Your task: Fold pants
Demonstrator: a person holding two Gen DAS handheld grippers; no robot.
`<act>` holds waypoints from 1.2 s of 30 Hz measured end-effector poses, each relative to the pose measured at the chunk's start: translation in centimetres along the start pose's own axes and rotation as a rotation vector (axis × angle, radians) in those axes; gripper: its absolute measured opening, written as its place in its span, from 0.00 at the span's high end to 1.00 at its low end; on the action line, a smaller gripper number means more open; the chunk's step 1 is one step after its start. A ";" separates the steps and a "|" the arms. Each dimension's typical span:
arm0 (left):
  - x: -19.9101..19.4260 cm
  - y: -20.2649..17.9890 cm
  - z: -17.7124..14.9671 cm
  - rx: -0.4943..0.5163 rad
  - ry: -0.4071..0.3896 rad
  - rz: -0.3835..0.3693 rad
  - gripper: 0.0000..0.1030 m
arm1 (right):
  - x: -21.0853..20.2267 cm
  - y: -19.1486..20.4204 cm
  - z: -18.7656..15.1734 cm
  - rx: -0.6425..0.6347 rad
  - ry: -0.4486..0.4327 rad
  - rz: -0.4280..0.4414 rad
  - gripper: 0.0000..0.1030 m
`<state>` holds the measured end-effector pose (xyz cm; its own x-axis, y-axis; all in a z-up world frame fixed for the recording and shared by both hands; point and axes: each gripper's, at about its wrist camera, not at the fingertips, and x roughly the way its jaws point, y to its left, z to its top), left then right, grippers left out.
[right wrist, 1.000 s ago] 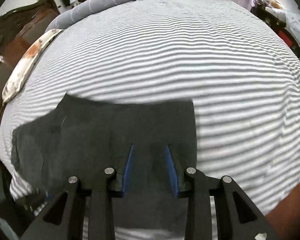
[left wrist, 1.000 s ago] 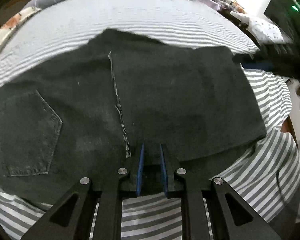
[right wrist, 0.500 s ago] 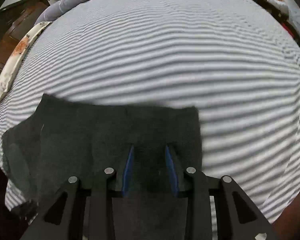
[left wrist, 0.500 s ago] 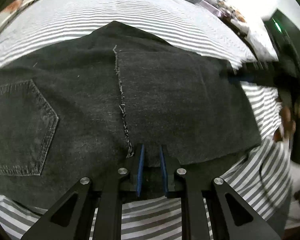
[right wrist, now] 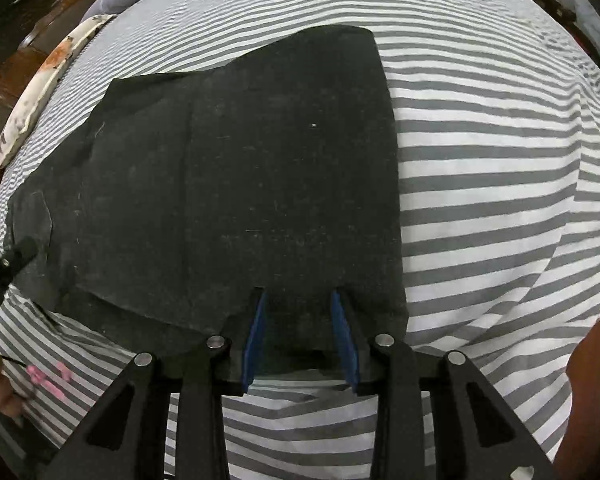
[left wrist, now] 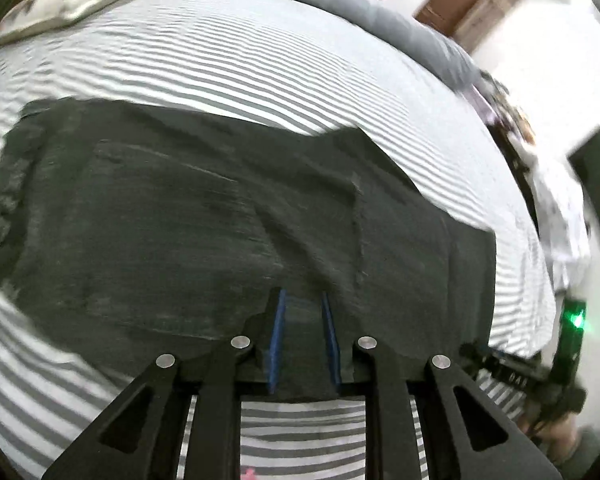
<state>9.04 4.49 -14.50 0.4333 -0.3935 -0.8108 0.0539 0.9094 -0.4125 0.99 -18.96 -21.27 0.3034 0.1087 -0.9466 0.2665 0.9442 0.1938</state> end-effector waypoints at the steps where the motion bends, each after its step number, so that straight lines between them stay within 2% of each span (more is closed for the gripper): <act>1: -0.4 0.6 0.1 -0.021 -0.009 0.007 0.79 | -0.1 0.1 -0.1 0.003 -0.002 0.007 0.61; 4: -2.6 3.8 0.5 -0.111 -0.054 0.017 0.79 | -1.1 0.0 -0.6 0.005 -0.043 0.036 0.57; 6: -4.3 6.3 0.7 -0.198 -0.097 0.018 0.78 | -1.8 -0.3 -1.2 0.008 -0.084 0.084 0.55; 11: -7.7 12.6 0.6 -0.359 -0.189 0.076 0.76 | -2.7 -2.1 -1.6 0.076 -0.148 0.167 0.53; 14: -9.0 16.5 0.2 -0.481 -0.226 0.077 0.75 | -3.0 -3.1 -1.2 0.102 -0.172 0.174 0.52; 17: -9.1 19.2 -0.2 -0.563 -0.227 0.064 0.75 | -2.7 -3.5 -1.2 0.135 -0.177 0.176 0.52; 19: -9.1 20.3 -0.4 -0.583 -0.221 0.067 0.75 | -2.7 -3.9 -1.2 0.144 -0.180 0.178 0.52; 23: -8.2 22.1 -0.8 -0.652 -0.193 0.017 0.75 | -2.7 -3.5 -1.0 0.138 -0.183 0.164 0.52; 27: -7.9 23.1 -0.7 -0.696 -0.214 -0.033 0.75 | -2.6 -3.3 -1.0 0.126 -0.182 0.148 0.52; 34: -7.2 23.7 0.6 -0.690 -0.259 -0.079 0.75 | -2.2 -2.6 -0.8 0.114 -0.172 0.120 0.52; 36: -6.6 24.2 0.8 -0.706 -0.246 -0.077 0.75 | -2.1 -2.5 -0.7 0.109 -0.169 0.111 0.52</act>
<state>8.19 29.20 -18.78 0.6448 -0.3356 -0.6868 -0.4614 0.5454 -0.6997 -0.99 -21.28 -19.95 0.4829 0.1480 -0.8631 0.3173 0.8891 0.3300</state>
